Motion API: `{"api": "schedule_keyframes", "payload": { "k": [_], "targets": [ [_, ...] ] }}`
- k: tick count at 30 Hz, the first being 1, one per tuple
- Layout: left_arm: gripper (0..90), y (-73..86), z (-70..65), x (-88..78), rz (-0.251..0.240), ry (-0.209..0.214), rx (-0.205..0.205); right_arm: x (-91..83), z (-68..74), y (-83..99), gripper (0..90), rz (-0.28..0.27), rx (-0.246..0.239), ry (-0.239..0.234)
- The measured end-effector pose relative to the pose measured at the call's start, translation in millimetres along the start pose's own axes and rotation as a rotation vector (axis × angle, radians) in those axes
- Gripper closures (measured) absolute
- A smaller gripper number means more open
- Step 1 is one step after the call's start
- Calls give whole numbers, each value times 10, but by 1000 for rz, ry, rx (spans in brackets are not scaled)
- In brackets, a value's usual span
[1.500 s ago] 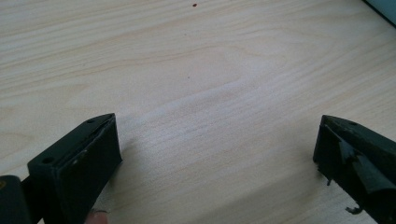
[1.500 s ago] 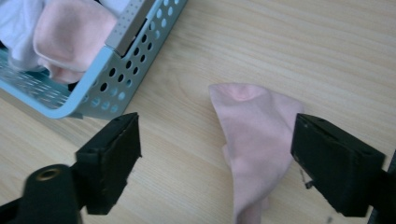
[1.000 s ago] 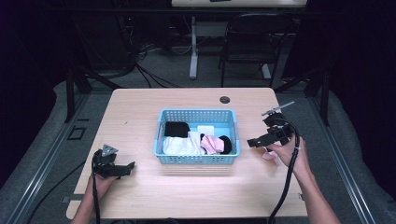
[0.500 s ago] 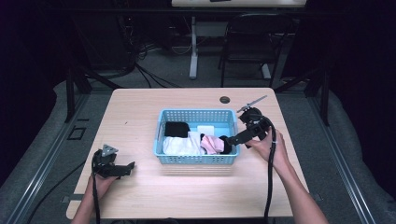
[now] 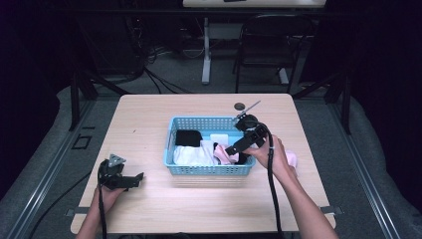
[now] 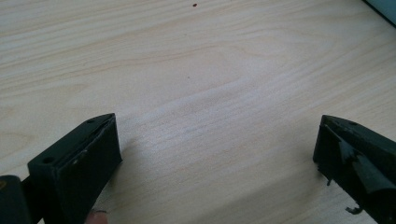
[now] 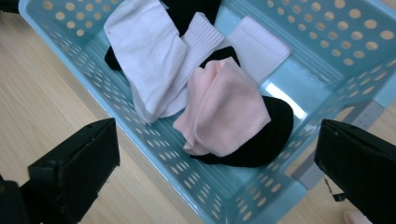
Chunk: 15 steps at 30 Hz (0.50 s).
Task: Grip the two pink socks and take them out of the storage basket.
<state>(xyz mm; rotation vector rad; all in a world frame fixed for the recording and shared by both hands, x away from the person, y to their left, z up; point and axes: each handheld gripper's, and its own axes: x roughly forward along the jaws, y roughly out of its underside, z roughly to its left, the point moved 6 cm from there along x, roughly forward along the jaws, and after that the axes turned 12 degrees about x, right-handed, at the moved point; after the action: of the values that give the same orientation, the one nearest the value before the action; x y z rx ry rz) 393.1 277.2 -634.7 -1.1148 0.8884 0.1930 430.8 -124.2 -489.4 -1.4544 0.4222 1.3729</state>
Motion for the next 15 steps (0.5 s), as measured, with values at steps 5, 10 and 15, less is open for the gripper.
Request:
{"api": "schedule_keyframes", "payload": {
  "k": [5,10,15],
  "targets": [
    [7,0,0,0,0,0,0,135,55,-31,11,25,-7,7],
    [7,0,0,0,0,0,0,335,77,-52,58,65,-3,18],
    [7,0,0,0,0,0,0,540,65,-40,151,116,6,42]
  ]
}}
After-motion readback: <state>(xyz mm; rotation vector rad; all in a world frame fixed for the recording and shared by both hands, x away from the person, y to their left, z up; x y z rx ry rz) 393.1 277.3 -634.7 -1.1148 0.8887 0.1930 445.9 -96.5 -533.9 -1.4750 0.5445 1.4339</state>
